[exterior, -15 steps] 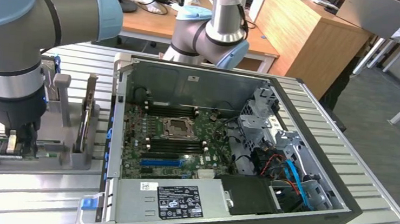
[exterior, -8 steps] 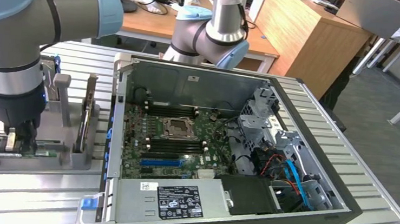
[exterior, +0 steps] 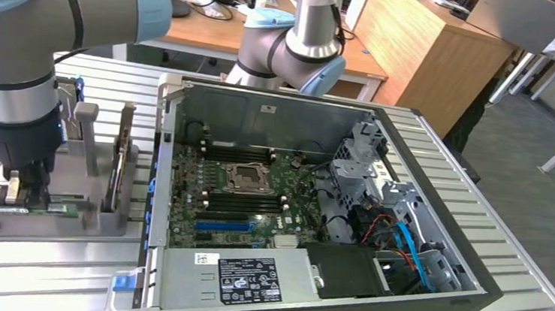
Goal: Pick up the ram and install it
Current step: 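Pick up the ram and move it above insertion slot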
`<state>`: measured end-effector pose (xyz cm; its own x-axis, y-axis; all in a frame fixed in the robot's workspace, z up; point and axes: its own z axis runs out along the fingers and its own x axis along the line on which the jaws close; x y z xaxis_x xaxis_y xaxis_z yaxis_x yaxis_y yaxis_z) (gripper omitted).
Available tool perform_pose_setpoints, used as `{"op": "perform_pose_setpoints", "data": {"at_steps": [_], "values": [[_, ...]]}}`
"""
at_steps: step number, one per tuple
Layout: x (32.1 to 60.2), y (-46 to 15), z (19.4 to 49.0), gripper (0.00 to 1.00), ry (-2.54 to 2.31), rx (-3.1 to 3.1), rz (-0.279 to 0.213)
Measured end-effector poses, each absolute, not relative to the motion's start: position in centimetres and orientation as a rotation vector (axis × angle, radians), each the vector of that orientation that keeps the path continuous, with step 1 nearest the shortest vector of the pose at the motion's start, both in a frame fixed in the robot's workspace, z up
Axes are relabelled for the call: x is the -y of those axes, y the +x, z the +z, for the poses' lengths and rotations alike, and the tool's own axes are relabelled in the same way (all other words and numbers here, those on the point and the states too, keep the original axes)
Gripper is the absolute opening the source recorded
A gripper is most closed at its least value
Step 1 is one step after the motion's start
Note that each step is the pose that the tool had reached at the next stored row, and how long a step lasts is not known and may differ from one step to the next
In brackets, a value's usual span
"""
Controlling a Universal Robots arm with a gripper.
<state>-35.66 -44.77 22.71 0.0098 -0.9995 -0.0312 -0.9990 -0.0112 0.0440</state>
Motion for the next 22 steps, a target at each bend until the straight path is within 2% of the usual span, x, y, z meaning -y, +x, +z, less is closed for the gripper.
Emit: {"op": "perform_pose_setpoints", "data": {"at_steps": [22], "values": [[44.78,-35.69,23.45,0.11,2.226,2.202,-0.083]]}}
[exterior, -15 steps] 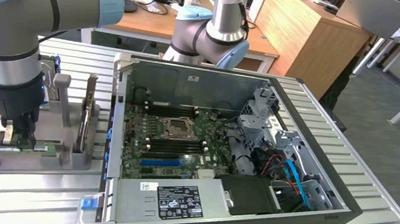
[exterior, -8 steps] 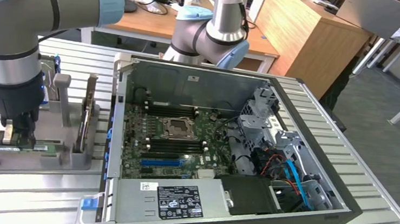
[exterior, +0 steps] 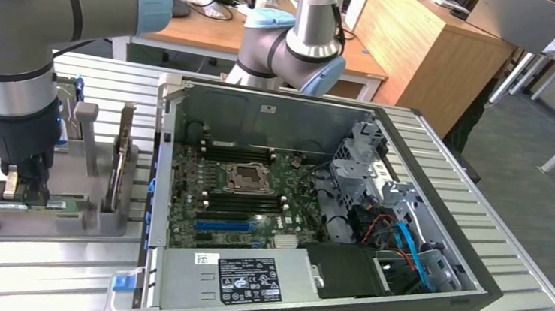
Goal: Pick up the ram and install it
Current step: 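Pick up the ram and move it above insertion slot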
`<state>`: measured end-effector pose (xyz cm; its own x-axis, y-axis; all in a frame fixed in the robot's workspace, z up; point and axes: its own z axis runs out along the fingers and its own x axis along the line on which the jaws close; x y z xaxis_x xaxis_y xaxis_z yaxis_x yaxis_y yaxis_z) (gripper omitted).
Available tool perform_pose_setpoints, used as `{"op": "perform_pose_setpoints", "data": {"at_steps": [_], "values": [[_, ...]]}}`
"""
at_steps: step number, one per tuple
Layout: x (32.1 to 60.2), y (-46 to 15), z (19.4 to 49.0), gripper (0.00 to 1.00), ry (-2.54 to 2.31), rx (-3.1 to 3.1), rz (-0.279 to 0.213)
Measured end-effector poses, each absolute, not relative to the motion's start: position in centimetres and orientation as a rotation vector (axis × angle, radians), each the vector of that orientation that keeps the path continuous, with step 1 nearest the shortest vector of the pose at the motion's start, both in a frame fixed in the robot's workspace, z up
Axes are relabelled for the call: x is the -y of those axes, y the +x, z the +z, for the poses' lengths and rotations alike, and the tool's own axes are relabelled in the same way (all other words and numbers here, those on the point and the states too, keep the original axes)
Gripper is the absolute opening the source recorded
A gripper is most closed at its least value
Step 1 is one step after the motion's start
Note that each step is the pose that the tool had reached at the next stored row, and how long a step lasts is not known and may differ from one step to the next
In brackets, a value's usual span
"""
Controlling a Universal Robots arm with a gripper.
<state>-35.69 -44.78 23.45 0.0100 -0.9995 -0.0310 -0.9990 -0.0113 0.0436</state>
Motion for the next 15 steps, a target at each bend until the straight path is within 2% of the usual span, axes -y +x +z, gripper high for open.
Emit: {"op": "perform_pose_setpoints", "data": {"at_steps": [15], "values": [[44.77,-36.01,23.43,0.11,2.23,2.206,-0.075]]}}
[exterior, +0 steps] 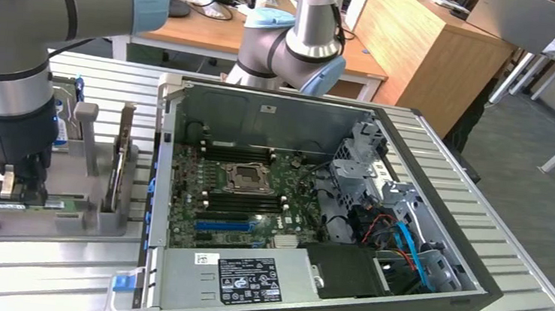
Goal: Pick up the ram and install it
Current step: 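Pick up the ram and move it above insertion slot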
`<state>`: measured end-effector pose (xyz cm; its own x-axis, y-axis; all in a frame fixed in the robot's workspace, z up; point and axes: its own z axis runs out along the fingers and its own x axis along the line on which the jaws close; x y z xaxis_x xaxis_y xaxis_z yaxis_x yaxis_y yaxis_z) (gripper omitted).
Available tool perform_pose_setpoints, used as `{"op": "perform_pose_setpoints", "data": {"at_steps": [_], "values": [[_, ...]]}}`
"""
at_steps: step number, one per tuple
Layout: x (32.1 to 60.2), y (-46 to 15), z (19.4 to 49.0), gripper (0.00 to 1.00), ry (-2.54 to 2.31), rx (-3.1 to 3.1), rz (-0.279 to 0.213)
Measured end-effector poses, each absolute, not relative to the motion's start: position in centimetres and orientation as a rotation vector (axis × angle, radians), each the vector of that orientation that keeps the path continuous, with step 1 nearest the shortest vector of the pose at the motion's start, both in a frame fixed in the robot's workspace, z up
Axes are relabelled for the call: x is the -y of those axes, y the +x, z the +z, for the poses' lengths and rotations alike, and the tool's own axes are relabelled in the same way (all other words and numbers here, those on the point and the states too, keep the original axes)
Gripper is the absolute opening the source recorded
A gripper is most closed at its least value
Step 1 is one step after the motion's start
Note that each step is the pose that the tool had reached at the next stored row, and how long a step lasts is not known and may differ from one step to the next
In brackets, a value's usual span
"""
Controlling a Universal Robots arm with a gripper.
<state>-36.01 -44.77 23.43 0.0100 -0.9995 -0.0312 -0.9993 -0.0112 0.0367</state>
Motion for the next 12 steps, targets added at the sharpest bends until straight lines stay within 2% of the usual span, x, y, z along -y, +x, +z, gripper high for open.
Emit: {"op": "perform_pose_setpoints", "data": {"at_steps": [12], "values": [[44.77,-36.44,23.43,0.11,2.234,2.21,-0.066]]}}
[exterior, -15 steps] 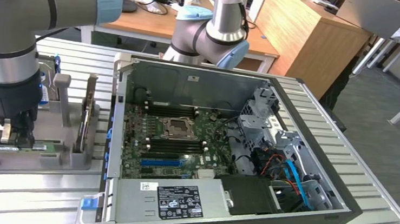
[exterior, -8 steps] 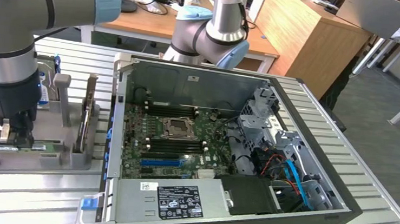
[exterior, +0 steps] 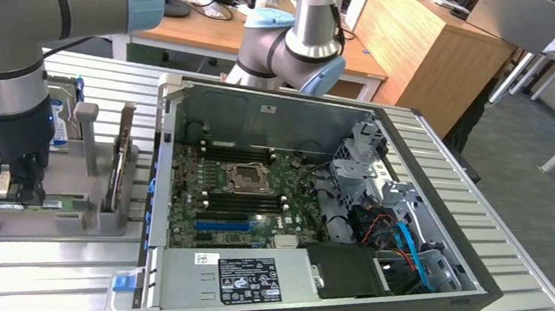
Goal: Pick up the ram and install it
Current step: 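Pick up the ram and move it above insertion slot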
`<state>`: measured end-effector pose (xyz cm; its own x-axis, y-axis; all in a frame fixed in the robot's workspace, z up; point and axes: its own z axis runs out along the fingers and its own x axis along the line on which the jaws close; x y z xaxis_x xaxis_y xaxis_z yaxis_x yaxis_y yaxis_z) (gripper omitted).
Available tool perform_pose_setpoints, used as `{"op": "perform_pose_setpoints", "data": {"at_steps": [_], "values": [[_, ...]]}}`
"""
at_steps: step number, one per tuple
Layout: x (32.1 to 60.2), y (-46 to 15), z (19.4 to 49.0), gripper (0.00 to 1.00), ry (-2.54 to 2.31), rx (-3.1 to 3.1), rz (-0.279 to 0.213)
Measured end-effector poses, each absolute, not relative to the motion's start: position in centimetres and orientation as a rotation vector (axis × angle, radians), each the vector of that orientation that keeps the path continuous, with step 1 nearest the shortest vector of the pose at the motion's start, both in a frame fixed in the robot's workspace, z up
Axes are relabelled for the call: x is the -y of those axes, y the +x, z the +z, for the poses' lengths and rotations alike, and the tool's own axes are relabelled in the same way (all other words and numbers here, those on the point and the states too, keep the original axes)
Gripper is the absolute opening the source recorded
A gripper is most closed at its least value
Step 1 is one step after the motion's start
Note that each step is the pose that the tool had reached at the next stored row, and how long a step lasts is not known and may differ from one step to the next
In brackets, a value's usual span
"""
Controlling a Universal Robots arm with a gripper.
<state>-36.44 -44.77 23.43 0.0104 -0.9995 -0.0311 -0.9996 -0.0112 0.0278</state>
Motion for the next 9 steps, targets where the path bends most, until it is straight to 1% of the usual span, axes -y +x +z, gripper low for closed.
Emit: {"op": "perform_pose_setpoints", "data": {"at_steps": [9], "values": [[44.77,-37.05,23.43,0.11,-2.226,-2.202,0.052]]}}
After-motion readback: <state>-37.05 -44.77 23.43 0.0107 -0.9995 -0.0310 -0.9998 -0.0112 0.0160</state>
